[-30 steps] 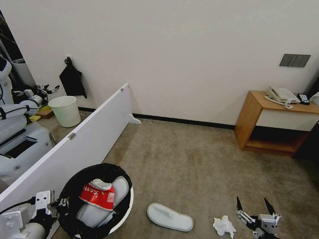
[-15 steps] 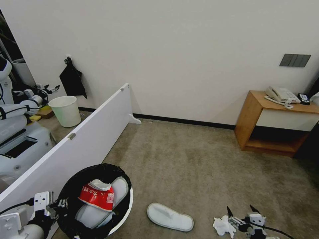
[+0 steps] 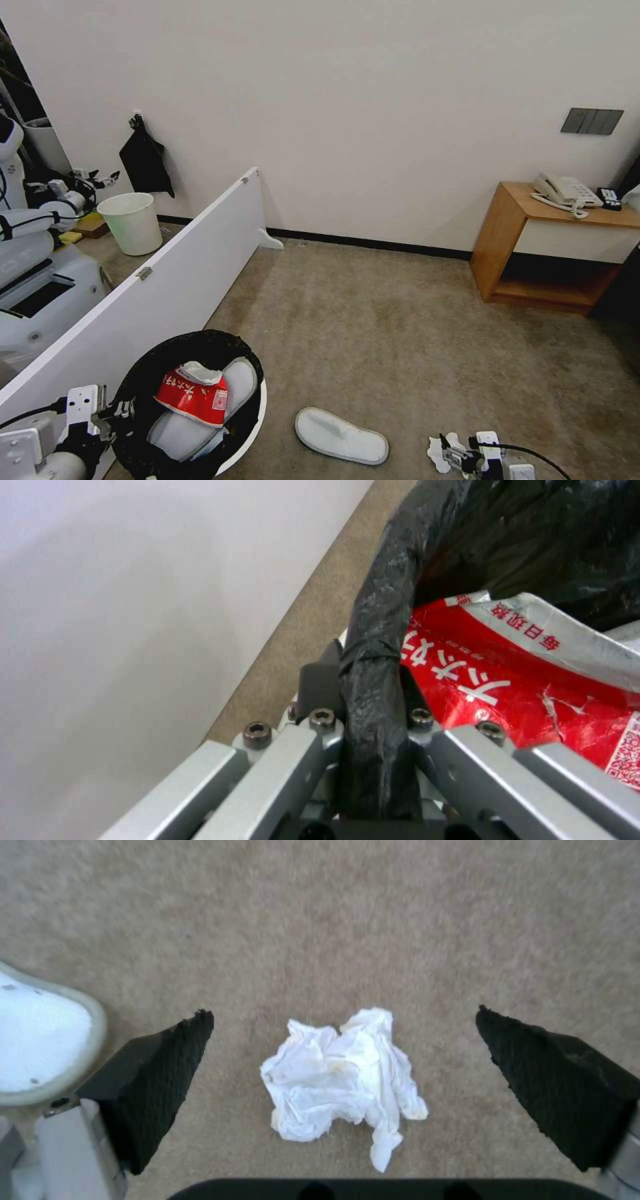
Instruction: Pick up the trash bin, then pick up the garbage from the floor and place it into the trash bin.
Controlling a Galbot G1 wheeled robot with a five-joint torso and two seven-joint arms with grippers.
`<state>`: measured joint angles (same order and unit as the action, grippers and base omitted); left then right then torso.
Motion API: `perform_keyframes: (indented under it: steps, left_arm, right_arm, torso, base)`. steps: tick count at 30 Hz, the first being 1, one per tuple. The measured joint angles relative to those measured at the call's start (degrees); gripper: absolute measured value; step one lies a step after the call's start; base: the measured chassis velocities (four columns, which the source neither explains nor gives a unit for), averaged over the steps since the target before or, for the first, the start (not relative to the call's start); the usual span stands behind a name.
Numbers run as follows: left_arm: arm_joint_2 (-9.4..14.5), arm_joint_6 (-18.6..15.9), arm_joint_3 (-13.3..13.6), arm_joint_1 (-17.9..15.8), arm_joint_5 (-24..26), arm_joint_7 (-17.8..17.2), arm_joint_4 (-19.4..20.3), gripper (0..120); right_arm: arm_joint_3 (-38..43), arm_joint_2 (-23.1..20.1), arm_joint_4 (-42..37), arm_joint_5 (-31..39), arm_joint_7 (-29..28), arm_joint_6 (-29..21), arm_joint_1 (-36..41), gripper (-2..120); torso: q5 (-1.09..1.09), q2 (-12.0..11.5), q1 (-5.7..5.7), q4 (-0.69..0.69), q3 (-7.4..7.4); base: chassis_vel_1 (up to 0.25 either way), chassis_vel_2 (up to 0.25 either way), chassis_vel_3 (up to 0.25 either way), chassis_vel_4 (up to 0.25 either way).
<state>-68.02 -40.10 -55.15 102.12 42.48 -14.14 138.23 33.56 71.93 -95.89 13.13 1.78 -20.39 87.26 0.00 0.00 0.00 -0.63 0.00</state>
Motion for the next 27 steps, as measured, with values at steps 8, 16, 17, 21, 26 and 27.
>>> perform_keyframes:
  steps: [8,16,17,21,26,27]
  left_arm:
    - [-0.1,-0.3,-0.3,0.0,-0.1,-0.3,0.5,3]
    - [-0.2,-0.5,-0.3,-0.3,-0.2,-0.6,0.5,3]
    - [-0.2,-0.5,-0.3,-0.3,-0.2,-0.6,0.5,3]
    - [-0.2,-0.5,-0.2,-0.4,-0.2,-0.7,0.5,3]
    - [-0.2,-0.5,-0.2,-0.4,-0.2,-0.7,0.5,3]
    - [-0.2,-0.5,-0.2,-0.4,-0.2,-0.7,0.5,3]
  right_arm:
    - [-1.8,0.6,5.8,-0.5,-0.3,-3.8,-4.8,100]
    - [-2.6,1.6,11.5,-1.4,-0.6,-4.8,-8.8,100]
    - [-2.6,1.6,11.5,-1.4,-0.6,-4.8,-8.8,100]
    - [-2.6,1.9,13.8,-1.8,-0.6,-4.7,-10.3,100]
    - [-2.6,2.0,15.2,-1.9,-0.6,-4.6,-11.5,100]
    - [-2.6,2.0,15.2,-1.9,-0.6,-4.6,-11.5,100]
  torso:
    - [0.0,0.0,0.0,0.0,0.0]
    - [0.0,0.0,0.0,0.0,0.0]
    - [0.0,0.0,0.0,0.0,0.0]
    - [0.0,0.0,0.0,0.0,0.0]
    - [0.0,0.0,0.0,0.0,0.0]
    - [0.0,0.0,0.0,0.0,0.0]
  base:
    - [0.0,0.0,0.0,0.0]
    - [0.0,0.0,0.0,0.0]
    - [0.0,0.0,0.0,0.0]
    - [0.0,0.0,0.0,0.0]
    - [0.0,0.0,0.0,0.0]
    - [0.0,0.0,0.0,0.0]
